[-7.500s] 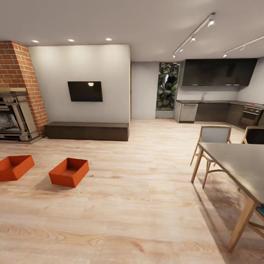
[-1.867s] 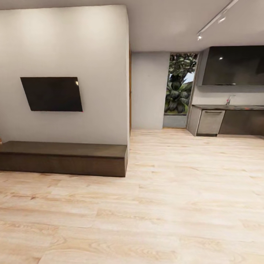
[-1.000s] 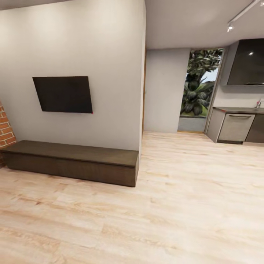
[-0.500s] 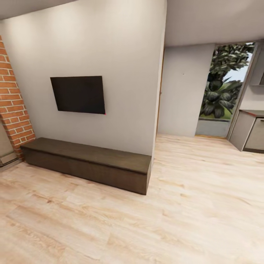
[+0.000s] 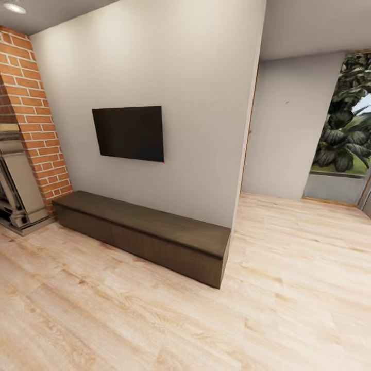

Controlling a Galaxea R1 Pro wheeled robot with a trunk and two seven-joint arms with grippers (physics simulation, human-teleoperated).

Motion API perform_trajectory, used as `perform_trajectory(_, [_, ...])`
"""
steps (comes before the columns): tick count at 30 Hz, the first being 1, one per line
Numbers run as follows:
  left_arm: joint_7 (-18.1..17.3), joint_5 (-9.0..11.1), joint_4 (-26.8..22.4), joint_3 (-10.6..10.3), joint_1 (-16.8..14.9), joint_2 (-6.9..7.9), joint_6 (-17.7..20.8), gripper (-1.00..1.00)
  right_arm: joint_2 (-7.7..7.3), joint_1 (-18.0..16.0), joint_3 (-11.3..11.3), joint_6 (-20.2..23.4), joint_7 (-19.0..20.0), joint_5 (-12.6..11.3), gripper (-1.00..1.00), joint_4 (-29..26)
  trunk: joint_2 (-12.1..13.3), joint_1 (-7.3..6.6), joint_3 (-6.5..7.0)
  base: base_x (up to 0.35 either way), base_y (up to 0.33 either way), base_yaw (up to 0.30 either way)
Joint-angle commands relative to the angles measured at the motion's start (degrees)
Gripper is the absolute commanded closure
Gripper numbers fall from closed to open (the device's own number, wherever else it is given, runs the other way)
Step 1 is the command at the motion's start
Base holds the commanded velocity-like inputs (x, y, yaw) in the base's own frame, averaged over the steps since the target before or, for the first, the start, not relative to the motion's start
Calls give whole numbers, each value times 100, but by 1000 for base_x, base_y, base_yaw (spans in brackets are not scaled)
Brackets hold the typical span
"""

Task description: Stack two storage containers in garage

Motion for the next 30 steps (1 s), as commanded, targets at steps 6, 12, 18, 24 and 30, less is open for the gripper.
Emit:
perform_trajectory(6, [-45,-5,6,47,-5,0,-14,-100,2,2,-41,-11,21,53,-100,-7,-2,3,-5,311,-183,252])
perform_trajectory(12, [-44,-5,6,47,-5,0,-14,-100,2,2,-41,-11,21,53,-100,-6,-2,3,-5,270,-235,252])
perform_trajectory(18, [-47,-5,6,49,-5,0,-14,-100,2,2,-41,-11,21,53,-100,-8,-2,3,-5,267,-238,253])
perform_trajectory(24, [-46,-5,6,49,-5,0,-14,-100,2,2,-41,-11,21,53,-100,-7,-2,3,-5,266,-238,256])
perform_trajectory(30, [-52,-5,8,49,-5,8,-14,-100,2,2,-41,-11,21,53,-100,-9,-2,3,-5,267,-211,256])
